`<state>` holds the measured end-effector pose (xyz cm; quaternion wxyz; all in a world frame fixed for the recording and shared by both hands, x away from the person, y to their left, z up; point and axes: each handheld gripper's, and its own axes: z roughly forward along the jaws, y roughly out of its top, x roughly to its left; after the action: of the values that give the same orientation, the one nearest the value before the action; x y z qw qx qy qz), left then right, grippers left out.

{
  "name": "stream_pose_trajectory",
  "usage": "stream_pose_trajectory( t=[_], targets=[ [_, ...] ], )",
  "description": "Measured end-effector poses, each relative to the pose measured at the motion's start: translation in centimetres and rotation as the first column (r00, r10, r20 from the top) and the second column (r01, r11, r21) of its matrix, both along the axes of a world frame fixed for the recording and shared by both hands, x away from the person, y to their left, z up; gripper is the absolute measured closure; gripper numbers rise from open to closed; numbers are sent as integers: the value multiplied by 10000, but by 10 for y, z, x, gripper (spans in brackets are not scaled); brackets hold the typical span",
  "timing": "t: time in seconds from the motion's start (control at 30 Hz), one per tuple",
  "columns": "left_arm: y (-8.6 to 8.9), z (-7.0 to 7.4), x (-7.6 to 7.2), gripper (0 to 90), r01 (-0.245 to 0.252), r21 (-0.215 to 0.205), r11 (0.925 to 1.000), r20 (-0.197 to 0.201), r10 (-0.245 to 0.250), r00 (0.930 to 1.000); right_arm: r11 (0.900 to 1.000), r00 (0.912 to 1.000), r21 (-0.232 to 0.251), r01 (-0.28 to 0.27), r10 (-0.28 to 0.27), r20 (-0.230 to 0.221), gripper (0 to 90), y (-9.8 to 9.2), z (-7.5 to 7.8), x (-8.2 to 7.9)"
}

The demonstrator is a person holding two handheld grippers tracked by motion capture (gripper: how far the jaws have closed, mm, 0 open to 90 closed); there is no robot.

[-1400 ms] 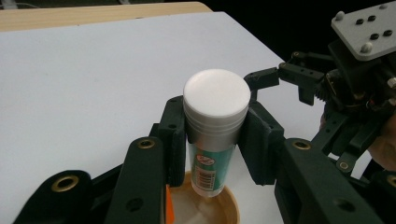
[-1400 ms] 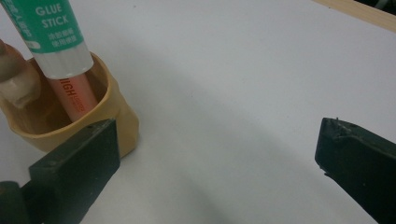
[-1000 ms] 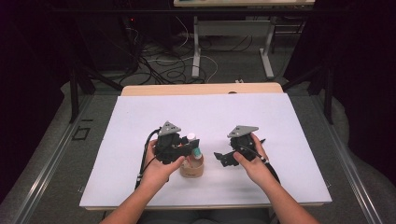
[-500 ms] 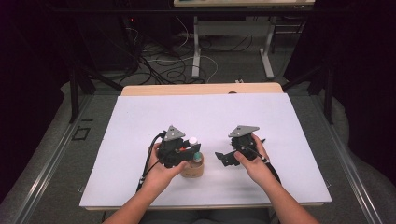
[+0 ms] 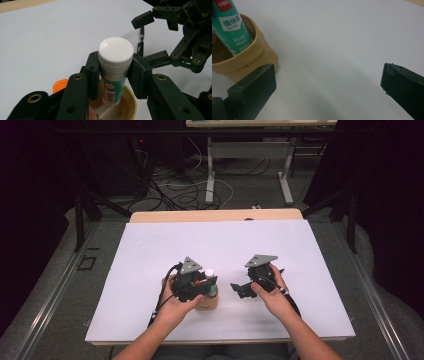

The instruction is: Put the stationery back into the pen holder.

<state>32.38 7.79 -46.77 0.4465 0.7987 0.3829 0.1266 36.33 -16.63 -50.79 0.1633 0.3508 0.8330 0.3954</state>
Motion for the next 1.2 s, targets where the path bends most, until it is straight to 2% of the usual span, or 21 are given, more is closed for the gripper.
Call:
stream_pose_trajectory(
  t=[0.13,0.2,0.23,0.3,0.37,0.43,0.47,0.57,0.67,0.7,0.77,0.83,0.87,0.93,1.0,1.03,1.2],
  targets=[
    [1,0,0,640,-51,-125,9999,-44,50,10000,10000,10000,29,-42,42,-20,0,0,0,0],
    [1,1,0,603,-33,-198,9998,66,34,10000,10000,10000,52,-17,17,-26,0,-1,0,0],
    [1,2,0,596,3,-144,9999,100,-2,10000,10000,9999,-59,-26,25,-139,0,-2,1,0],
    [0,3,0,595,-12,-52,10000,135,13,9999,10000,10000,80,-11,11,-54,0,-1,0,1],
    [0,3,-1,588,2,36,10000,165,-2,9999,10000,9998,-18,-55,54,-182,0,-1,1,0],
    [-1,3,-1,580,-48,-36,10000,183,49,9998,10000,9998,-25,-53,52,-184,0,-1,1,0],
    [0,3,0,573,-2,-51,10000,205,3,9998,9999,9999,105,-9,10,-110,0,-1,0,0],
    [1,4,-1,547,-9,-137,9999,284,13,9996,10000,9998,47,-61,62,-210,0,-1,2,-1],
    [2,7,-1,511,23,-123,9999,288,-20,9996,9997,10000,254,-7,9,-67,0,-2,1,0],
    [2,8,-1,501,-80,-192,9998,398,88,9992,9997,10000,244,-20,22,-79,0,-3,2,0],
    [4,11,-1,472,-121,-316,9994,492,136,9987,9997,9998,247,46,-42,-180,0,-6,4,0],
    [6,14,-1,456,-97,-258,9996,525,111,9986,9987,9998,459,200,-201,27,0,-8,5,2],
    [7,16,-1,438,-141,-259,9996,602,156,9981,9988,9995,387,301,-298,-97,0,-11,7,2],
    [10,17,0,408,-241,-307,9992,669,261,9974,9973,9990,584,439,-441,27,0,-14,8,3],
    [13,19,2,370,-345,-335,9988,627,366,9974,9963,9984,649,556,-557,9,0,-18,10,3],
    [15,18,3,358,-427,-494,9979,653,459,9968,9964,9984,635,561,-560,-35,0,-20,11,4],
    [25,20,7,306,-571,-471,9973,598,599,9964,9924,9951,733,984,-980,-80,0,-28,10,4]
  ],
)
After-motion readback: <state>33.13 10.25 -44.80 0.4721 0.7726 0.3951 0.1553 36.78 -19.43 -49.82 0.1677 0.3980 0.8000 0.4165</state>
